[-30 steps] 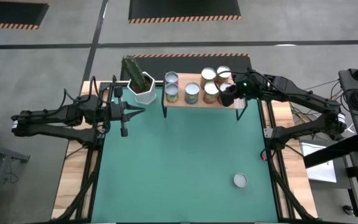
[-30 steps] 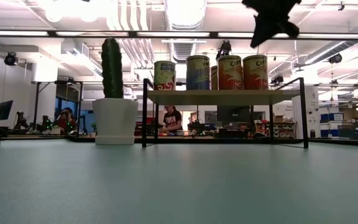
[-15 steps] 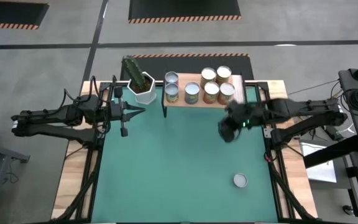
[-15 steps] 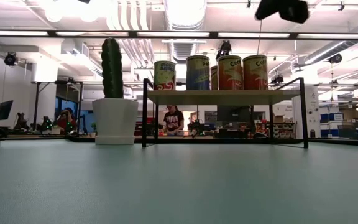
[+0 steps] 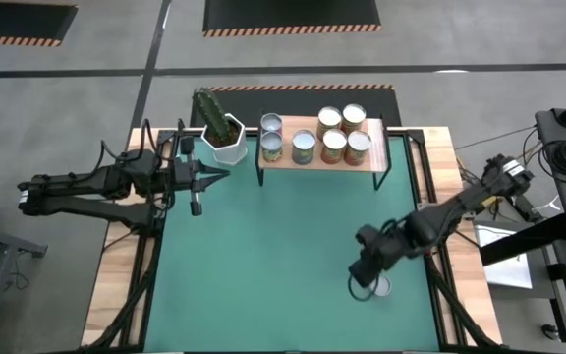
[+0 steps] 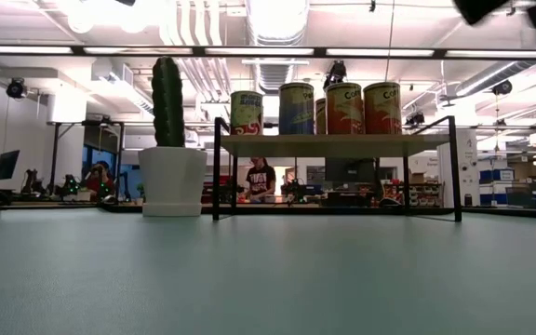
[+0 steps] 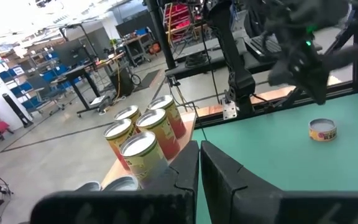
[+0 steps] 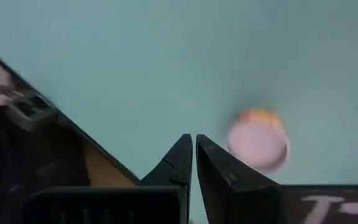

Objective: Pick and place cans onto a shelf
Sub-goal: Put the canned pineapple rings on the shelf

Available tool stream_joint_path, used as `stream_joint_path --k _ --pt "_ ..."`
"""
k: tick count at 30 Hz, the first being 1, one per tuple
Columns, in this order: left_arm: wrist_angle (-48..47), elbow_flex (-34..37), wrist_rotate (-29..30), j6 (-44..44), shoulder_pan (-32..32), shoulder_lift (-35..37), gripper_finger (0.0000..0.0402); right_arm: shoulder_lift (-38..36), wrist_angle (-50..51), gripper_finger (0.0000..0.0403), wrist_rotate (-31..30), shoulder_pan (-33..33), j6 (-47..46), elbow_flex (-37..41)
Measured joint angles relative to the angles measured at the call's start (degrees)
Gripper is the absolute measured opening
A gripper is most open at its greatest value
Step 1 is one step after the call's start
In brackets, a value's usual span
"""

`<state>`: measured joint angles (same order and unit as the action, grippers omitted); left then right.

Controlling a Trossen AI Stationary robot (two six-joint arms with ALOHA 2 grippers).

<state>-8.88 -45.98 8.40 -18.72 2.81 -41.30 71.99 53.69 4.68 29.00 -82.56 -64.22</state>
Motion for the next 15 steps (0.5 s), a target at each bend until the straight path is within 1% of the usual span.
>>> stream_joint_path --k 4,8,12,15 --pt "0.12 0.0 0.01 0.24 0.01 0.0 0.0 1.48 0.06 0.0013 3.08 4.27 -8.78 3.45" --pt "0.13 0.0 0.02 0.39 0.02 0.01 0.0 1.7 0.05 0.0013 3.09 7.62 -15.77 6.81" --pt "0.13 0.0 0.02 0.39 0.02 0.0 0.0 1.7 -0.08 0.0013 2.9 9.36 -21.48 9.58" --pt "0.15 0.0 0.01 0.16 0.02 0.02 0.0 1.7 -1.59 0.0015 2.9 9.52 -24.07 10.82"
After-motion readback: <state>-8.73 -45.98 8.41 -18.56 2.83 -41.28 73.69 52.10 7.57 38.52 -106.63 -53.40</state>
